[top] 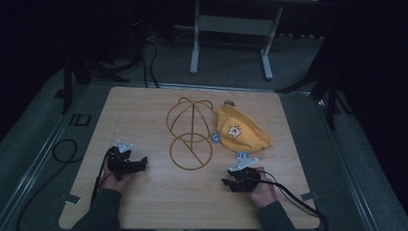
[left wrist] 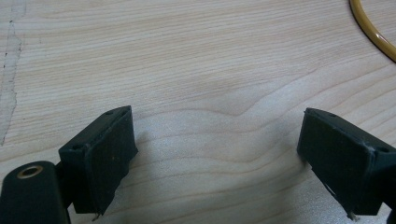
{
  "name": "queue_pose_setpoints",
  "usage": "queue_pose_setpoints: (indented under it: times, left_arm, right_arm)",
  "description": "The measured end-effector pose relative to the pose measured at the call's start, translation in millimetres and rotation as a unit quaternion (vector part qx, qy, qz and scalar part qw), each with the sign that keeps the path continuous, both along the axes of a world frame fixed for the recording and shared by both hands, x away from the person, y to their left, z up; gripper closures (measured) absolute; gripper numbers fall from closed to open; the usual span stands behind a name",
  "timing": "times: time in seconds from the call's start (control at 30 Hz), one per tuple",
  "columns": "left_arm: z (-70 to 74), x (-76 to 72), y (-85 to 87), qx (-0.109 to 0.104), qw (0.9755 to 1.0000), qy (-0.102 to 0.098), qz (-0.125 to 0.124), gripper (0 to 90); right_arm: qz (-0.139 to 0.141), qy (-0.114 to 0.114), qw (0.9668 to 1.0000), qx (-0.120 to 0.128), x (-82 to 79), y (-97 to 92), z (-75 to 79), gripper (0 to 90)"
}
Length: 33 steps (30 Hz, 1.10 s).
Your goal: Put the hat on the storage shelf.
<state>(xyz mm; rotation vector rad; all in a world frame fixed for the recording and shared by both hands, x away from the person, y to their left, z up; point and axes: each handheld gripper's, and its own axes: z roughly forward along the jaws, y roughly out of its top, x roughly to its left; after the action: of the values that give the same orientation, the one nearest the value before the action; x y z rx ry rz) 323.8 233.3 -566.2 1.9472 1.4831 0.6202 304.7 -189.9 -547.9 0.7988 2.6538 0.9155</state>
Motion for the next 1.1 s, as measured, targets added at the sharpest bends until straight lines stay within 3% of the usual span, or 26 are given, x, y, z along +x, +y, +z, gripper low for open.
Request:
queue_pose_setpoints:
  times: [0.03, 0.07, 0.27, 0.4, 0.6, 0.93, 1.1]
  left_arm:
    - [0.0, 0.0, 0.0, 0.000, 1.0000, 0.000, 0.000, 11.5]
    - [0.0, 0.0, 0.0, 0.000, 1.0000, 0.000, 0.000, 11.5]
    - [0.0, 0.0, 0.0, 0.000, 1.0000, 0.000, 0.000, 11.5]
    - [-0.1, 0.0, 0.0, 0.000, 1.0000, 0.000, 0.000, 11.5]
    - [-0.1, 0.0, -0.1, -0.001, 1.0000, -0.001, 0.000, 11.5]
    - [-0.1, 0.0, 0.0, 0.000, 1.0000, 0.000, 0.000, 11.5]
    - [-0.1, 0.0, 0.0, 0.000, 1.0000, 0.000, 0.000, 11.5]
  right_arm:
    - [0.000, 0.000, 1.0000, 0.000, 0.0, 0.0, 0.0, 57.0]
    - [-0.001, -0.006, 0.9998, -0.017, 1.3, -1.9, 2.2, 57.1]
    - [-0.003, -0.019, 0.9992, -0.034, 5.5, -8.5, 10.0, 56.4]
    - [-0.009, -0.041, 0.9980, -0.047, 11.1, -14.9, 17.1, 56.0]
    - [-0.034, -0.058, 0.9961, -0.057, 26.2, -26.9, 25.3, 55.9]
    - [-0.042, -0.079, 0.9926, -0.082, 49.1, -29.1, 22.5, 55.7]
    - [-0.041, -0.072, 0.9922, -0.093, 57.2, -27.5, 17.7, 56.1]
